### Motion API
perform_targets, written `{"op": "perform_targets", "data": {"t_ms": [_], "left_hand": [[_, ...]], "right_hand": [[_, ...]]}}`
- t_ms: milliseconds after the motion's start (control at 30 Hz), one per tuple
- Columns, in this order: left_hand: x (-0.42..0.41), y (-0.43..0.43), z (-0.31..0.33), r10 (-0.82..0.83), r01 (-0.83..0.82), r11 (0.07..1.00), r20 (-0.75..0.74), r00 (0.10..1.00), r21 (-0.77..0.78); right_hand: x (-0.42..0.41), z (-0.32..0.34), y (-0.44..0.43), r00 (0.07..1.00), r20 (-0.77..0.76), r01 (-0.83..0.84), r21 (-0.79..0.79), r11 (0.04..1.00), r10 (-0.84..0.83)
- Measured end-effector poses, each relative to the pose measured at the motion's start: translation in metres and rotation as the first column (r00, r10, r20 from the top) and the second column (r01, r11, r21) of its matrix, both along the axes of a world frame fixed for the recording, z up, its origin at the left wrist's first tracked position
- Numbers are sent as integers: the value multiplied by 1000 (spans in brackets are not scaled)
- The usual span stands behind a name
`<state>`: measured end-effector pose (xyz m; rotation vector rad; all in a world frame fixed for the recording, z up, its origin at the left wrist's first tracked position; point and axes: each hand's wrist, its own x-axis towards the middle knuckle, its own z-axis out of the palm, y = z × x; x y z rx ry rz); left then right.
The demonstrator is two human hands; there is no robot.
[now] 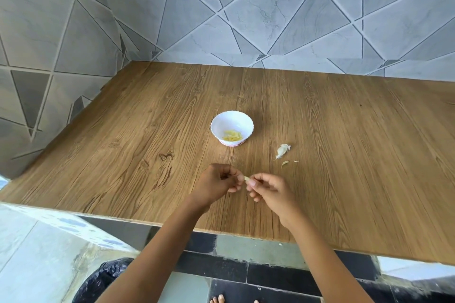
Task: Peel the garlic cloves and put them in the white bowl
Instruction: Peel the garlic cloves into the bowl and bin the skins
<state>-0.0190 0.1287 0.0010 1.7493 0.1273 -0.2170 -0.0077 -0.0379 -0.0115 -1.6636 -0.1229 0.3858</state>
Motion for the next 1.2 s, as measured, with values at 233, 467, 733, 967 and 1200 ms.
{"op": "perform_targets", "data": {"t_ms": [233, 467, 733, 967, 1200], "left_hand": [[3, -2, 3, 36, -45, 992, -79, 996, -115], [5, -4, -1, 122, -123, 992, -34, 992, -27], [5, 0, -3, 44, -45, 999, -43, 998, -23], [4, 5, 0, -78, 77, 996, -2, 997, -33], [7, -10, -1, 149, -221, 912, 223, 963, 345]], "right_hand": [[4, 2, -6, 998, 66, 13, -101, 995, -6], [5, -14, 1, 849, 528, 235, -377, 896, 0], [11, -16, 2, 817, 575, 184, -330, 926, 42], [7, 0, -1, 1000, 16, 25, -22, 999, -24], [0, -1, 10, 935, 272, 257, -76, 963, -228]]}}
